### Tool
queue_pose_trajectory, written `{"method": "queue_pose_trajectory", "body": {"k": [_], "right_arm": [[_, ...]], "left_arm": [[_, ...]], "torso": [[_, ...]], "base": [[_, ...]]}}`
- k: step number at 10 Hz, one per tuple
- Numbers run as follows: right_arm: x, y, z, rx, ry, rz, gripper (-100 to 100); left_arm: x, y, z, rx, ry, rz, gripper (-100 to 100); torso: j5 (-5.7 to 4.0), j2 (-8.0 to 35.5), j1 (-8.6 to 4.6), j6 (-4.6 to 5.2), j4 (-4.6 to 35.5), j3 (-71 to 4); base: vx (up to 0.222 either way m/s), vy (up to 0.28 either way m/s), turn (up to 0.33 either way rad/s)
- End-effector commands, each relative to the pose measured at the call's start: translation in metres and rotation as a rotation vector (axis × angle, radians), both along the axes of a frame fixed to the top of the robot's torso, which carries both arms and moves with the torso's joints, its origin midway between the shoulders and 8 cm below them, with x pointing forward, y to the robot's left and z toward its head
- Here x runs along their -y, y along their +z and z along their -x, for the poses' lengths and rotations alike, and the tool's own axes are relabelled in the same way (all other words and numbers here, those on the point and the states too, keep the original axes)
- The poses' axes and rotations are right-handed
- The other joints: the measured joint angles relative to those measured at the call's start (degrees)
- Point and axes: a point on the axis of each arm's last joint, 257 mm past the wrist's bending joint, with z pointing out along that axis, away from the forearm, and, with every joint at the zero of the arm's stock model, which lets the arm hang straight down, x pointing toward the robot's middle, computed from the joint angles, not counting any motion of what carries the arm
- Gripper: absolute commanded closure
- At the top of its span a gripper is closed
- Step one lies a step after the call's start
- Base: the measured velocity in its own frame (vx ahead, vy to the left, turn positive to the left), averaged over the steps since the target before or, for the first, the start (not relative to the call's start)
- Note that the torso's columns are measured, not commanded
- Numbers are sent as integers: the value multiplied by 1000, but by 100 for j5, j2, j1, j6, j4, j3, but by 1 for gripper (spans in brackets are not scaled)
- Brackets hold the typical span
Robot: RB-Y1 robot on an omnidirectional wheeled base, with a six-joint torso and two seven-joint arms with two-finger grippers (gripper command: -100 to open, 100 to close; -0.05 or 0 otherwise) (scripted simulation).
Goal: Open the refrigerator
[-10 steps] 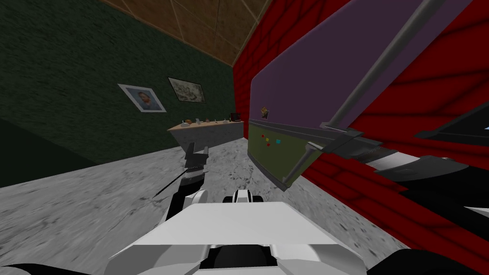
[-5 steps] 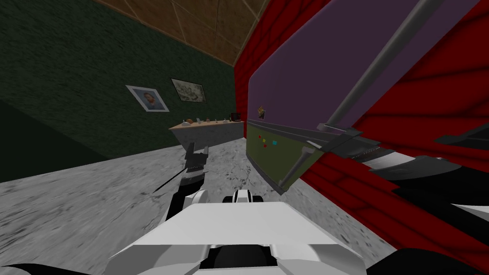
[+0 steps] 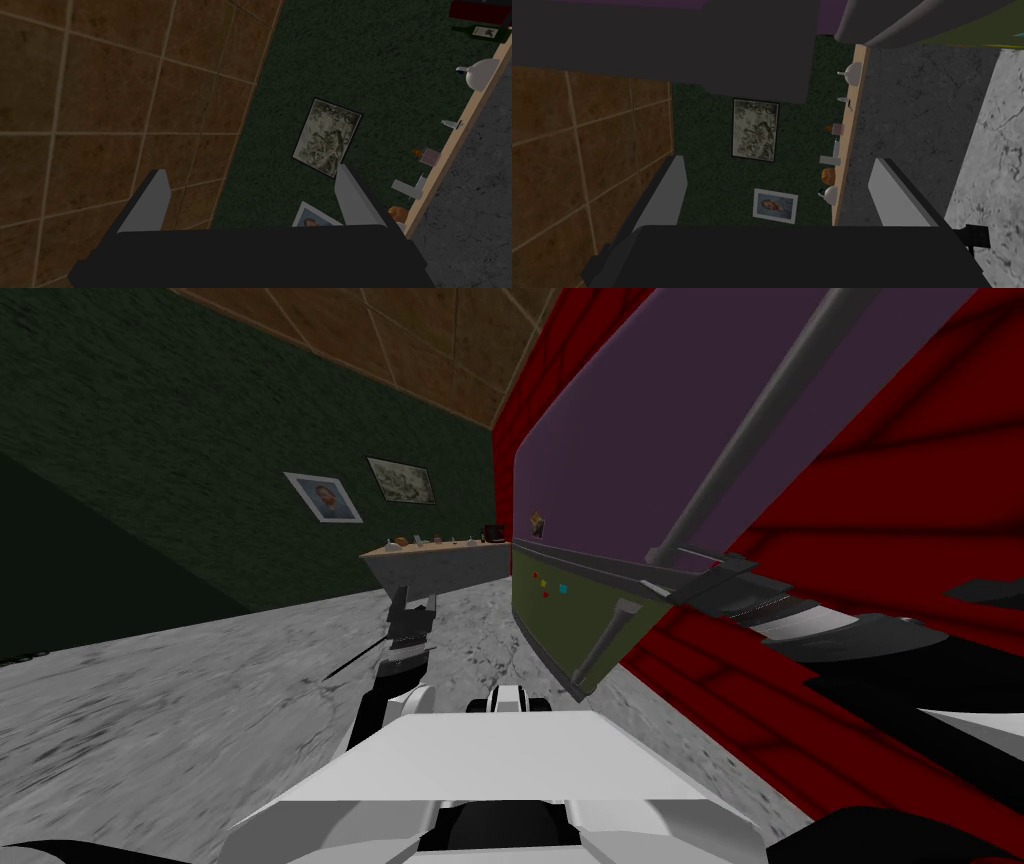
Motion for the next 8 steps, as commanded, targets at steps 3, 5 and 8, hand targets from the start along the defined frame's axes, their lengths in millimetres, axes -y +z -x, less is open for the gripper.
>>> {"method": "queue_pose_trajectory", "body": {"k": [3, 5, 8], "right_arm": [[-3, 2, -1, 21, 6, 1, -100], [-1, 7, -1, 21, 6, -2, 100], [19, 6, 1, 18, -49, -8, 100]], "left_arm": [[0, 0, 0, 0, 0, 0, 0], [0, 0, 0, 0, 0, 0, 0], [0, 0, 0, 0, 0, 1, 0]], "torso": [[12, -5, 43, 2, -1, -3], [15, -27, 40, 0, -6, -15], [31, -39, 76, -27, -17, -29]], "base": [[10, -117, 33], [82, 10, -28], [2, 245, -88]]}}
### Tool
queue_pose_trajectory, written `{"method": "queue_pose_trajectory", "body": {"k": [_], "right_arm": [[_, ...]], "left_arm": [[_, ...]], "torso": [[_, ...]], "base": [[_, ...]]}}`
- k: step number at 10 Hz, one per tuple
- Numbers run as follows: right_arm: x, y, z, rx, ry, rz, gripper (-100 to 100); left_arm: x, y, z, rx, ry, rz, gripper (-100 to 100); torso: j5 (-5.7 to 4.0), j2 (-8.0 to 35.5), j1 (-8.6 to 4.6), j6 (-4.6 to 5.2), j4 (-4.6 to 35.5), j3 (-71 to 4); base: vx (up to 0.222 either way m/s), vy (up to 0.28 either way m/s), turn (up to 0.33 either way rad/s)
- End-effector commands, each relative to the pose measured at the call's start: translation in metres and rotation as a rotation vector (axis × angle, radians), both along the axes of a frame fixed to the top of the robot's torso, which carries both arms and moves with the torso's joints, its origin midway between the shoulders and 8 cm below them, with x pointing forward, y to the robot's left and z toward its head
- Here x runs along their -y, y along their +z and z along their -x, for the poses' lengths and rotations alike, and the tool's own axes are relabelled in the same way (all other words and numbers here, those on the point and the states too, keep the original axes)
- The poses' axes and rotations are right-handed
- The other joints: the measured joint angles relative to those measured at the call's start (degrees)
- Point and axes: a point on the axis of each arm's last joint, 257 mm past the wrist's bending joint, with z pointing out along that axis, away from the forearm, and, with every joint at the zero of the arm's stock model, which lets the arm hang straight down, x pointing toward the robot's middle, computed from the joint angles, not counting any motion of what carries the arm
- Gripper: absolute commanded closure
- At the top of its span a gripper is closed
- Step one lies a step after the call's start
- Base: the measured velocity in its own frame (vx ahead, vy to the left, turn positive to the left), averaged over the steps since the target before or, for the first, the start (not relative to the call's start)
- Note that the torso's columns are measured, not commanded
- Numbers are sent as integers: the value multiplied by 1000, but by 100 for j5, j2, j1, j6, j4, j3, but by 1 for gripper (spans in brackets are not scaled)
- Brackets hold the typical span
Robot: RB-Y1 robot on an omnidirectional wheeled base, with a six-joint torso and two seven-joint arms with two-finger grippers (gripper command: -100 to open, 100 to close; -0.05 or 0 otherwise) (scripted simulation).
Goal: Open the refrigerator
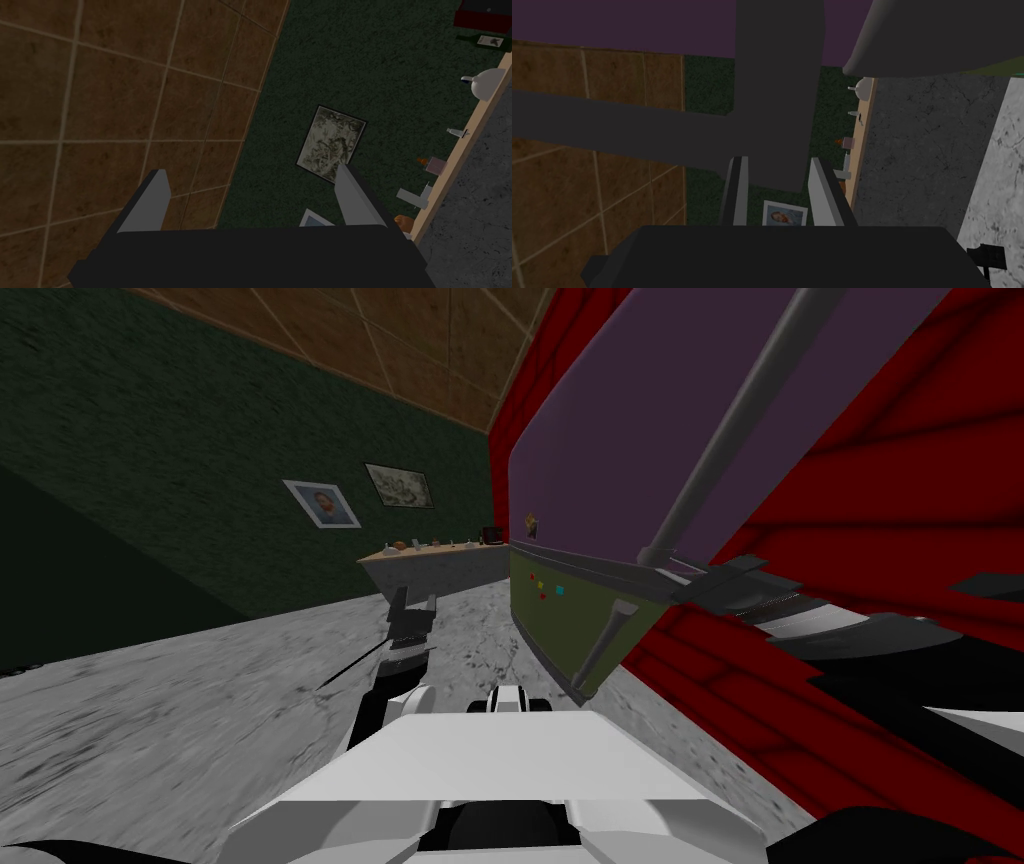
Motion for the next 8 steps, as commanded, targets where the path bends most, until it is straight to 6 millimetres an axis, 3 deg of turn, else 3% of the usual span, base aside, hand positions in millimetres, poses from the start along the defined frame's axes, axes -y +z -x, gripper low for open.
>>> {"method": "queue_pose_trajectory", "body": {"k": [1, 5, 8], "right_arm": [[8, -1, 1, -3, -24, 0, 100], [35, -3, 6, -7, -103, -3, 100], [53, -5, 11, -10, -156, -3, 100]], "left_arm": [[0, 0, 0, 0, 0, 0, 0], [0, 0, 0, 0, 0, 0, 0], [0, 0, 0, 0, 0, 0, 0]], "torso": [[-2, 1, -5, -4, -1, -2], [12, -47, -30, -41, -12, -49], [-3, -38, -25, -16, -11, -32]], "base": [[-19, 278, -46], [26, 354, -89], [-12, 309, -69]]}}
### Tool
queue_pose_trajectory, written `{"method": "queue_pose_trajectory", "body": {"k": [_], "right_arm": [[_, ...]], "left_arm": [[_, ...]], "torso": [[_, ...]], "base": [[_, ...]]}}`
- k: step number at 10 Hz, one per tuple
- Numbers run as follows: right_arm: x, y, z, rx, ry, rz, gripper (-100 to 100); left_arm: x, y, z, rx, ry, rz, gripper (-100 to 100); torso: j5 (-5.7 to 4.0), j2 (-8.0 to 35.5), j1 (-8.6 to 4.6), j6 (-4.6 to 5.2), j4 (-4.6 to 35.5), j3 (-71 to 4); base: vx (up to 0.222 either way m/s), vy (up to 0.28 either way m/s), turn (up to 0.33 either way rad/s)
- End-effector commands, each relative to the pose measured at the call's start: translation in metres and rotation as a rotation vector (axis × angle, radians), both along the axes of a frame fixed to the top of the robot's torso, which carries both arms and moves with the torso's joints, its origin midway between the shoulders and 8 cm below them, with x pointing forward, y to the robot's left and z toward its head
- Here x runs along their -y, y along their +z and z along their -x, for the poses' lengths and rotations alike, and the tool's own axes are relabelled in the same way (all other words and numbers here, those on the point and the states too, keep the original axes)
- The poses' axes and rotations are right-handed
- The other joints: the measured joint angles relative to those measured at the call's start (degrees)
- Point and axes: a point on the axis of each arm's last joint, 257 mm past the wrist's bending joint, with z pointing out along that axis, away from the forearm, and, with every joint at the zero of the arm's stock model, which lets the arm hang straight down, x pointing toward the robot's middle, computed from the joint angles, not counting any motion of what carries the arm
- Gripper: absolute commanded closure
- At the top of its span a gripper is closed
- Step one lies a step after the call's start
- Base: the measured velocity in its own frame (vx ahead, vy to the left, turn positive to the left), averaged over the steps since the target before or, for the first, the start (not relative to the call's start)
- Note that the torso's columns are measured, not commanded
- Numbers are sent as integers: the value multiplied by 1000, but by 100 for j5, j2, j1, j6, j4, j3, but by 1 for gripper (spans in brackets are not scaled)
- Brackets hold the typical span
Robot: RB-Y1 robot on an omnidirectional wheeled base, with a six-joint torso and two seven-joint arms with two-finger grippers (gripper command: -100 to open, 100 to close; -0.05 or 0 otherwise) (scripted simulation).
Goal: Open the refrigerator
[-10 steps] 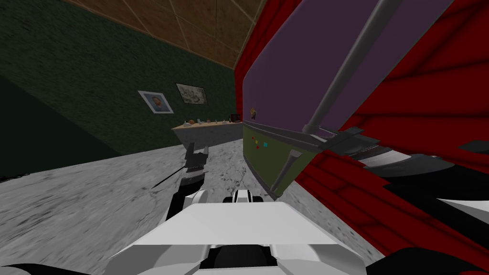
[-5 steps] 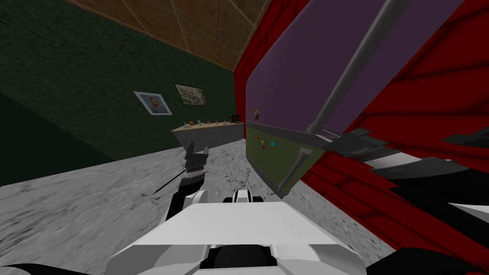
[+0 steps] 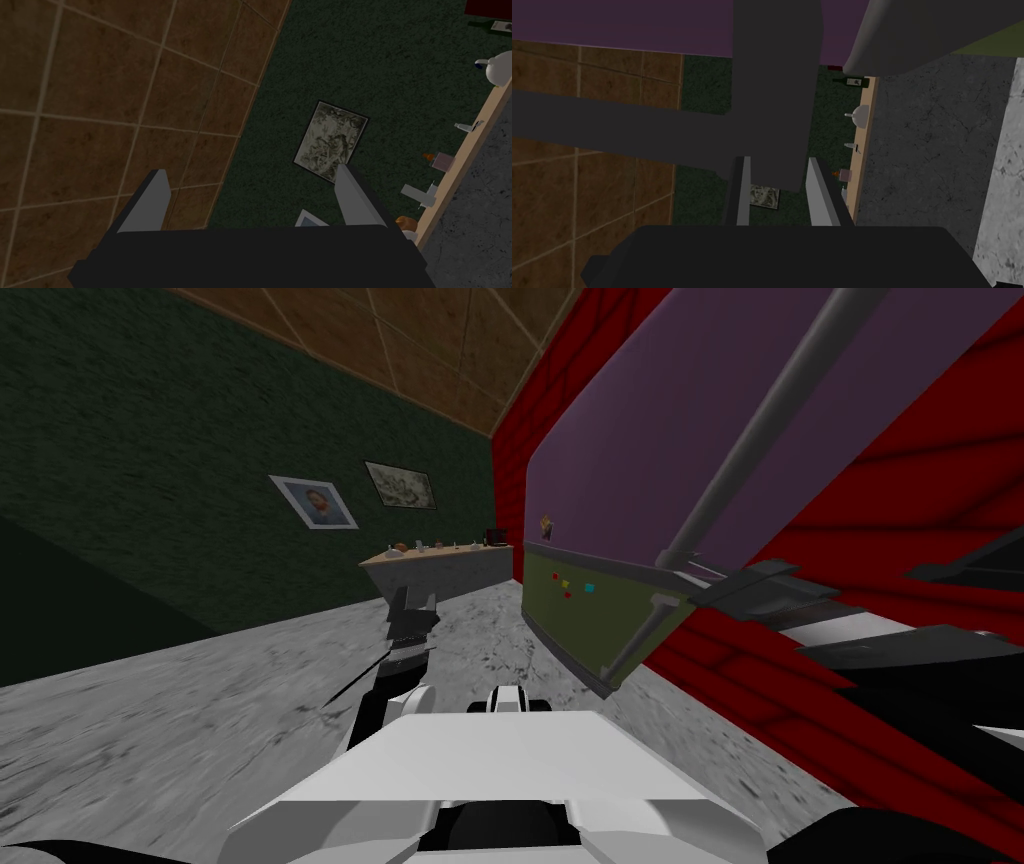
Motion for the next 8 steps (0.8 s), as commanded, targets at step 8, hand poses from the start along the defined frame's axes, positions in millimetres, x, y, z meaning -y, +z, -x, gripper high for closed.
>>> {"method": "queue_pose_trajectory", "body": {"k": [8], "right_arm": [[50, -6, 16, -11, -155, -4, 100]], "left_arm": [[0, 0, 0, 0, 0, -1, 0]], "torso": [[-18, 54, -93, 25, 28, 35]], "base": [[-3, 294, -50]]}}
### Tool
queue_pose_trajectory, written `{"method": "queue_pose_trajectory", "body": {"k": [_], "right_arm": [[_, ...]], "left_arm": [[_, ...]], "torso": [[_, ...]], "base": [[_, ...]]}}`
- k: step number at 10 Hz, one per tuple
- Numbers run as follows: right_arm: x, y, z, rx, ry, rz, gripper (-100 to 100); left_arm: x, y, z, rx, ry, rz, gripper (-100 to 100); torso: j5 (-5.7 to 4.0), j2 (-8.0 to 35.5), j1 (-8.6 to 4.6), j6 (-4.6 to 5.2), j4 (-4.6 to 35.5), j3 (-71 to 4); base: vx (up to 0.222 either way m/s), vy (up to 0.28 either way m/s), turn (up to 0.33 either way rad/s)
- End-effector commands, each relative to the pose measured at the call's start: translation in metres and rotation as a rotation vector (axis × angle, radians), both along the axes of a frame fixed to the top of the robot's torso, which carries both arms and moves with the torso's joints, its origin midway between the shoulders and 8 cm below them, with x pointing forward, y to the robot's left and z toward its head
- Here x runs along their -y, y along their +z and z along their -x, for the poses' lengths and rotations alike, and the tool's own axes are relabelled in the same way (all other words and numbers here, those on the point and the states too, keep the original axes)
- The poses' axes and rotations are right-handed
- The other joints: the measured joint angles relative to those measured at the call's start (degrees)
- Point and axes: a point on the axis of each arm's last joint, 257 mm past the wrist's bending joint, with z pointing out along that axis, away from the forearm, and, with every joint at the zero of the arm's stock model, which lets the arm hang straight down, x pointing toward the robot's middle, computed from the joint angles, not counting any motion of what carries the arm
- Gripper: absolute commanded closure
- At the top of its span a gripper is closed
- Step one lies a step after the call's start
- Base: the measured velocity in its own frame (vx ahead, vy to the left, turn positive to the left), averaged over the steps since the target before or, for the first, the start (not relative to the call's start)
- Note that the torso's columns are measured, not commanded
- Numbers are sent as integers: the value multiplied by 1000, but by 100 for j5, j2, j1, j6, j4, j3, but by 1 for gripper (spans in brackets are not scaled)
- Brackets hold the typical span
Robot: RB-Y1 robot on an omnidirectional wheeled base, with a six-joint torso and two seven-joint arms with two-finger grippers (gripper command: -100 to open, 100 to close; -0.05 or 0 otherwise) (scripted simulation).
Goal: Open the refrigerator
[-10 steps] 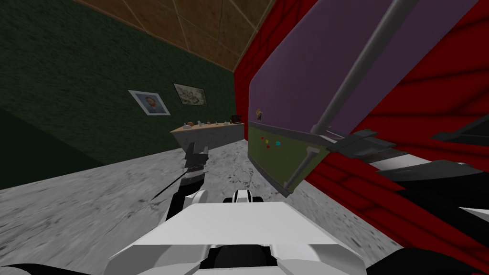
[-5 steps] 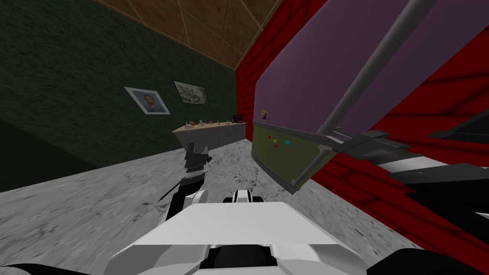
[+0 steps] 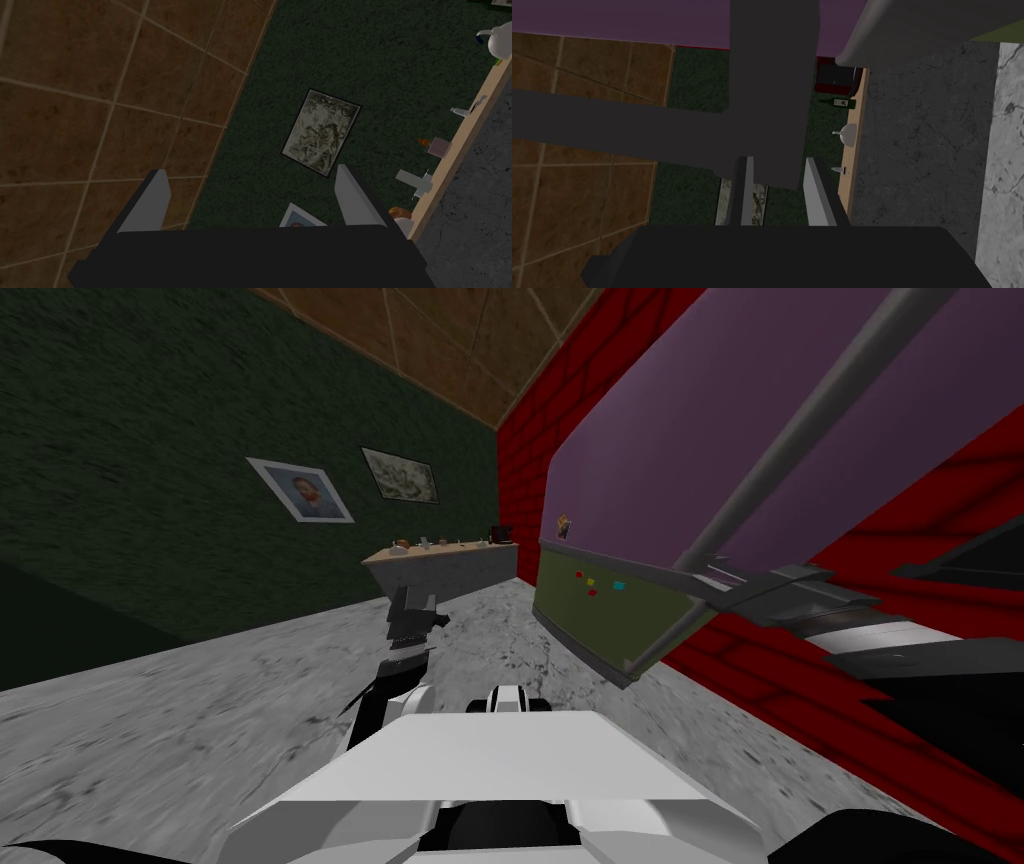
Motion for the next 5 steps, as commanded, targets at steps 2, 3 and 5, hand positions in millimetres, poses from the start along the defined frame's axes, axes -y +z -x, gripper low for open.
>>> {"method": "queue_pose_trajectory", "body": {"k": [2, 3, 5], "right_arm": [[27, -1, 12, 0, -87, -7, 100], [27, -1, 12, 0, -87, -7, 100], [53, -1, 26, 1, -173, -9, 100]], "left_arm": [[0, 0, 0, 0, 0, 0, 0], [0, 0, 0, 0, 0, 0, 0], [0, 0, 0, 0, 0, 0, 0]], "torso": [[9, -25, 77, -2, -15, -9], [10, -27, 98, -9, -23, -10], [14, -62, 80, -26, -28, -37]], "base": [[57, 284, 1], [54, 264, -6], [119, 363, 25]]}}
